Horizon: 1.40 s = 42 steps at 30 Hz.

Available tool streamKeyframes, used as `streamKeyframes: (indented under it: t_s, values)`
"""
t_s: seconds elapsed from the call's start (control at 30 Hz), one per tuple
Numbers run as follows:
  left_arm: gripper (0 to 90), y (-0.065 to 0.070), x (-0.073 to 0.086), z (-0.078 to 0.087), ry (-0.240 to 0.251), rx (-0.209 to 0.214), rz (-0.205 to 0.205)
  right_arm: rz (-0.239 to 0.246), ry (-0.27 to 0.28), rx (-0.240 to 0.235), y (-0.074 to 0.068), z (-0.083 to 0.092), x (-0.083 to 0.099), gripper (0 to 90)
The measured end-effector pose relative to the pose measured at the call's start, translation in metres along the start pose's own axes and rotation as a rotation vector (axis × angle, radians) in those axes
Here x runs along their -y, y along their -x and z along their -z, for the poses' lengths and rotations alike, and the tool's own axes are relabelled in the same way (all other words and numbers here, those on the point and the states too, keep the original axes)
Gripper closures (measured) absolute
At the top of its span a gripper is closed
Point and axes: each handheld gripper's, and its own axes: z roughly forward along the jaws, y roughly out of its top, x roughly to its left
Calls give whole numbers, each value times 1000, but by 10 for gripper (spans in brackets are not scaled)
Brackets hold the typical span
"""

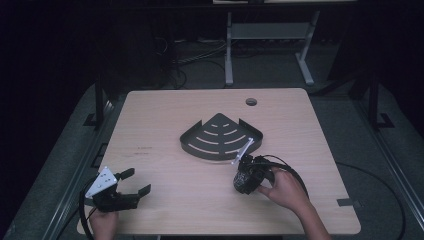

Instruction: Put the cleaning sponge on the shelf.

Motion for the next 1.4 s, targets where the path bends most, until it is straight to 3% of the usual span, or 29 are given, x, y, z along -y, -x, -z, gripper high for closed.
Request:
streamKeyframes:
  t_s: [0.67,1.4]
  values:
    - [137,0,0,1,-1,-1,8,8,13,-17,6,11,-12,315]
    - [137,-1,0,1,5,-4,4,21,12,-2,13,26,-24,315]
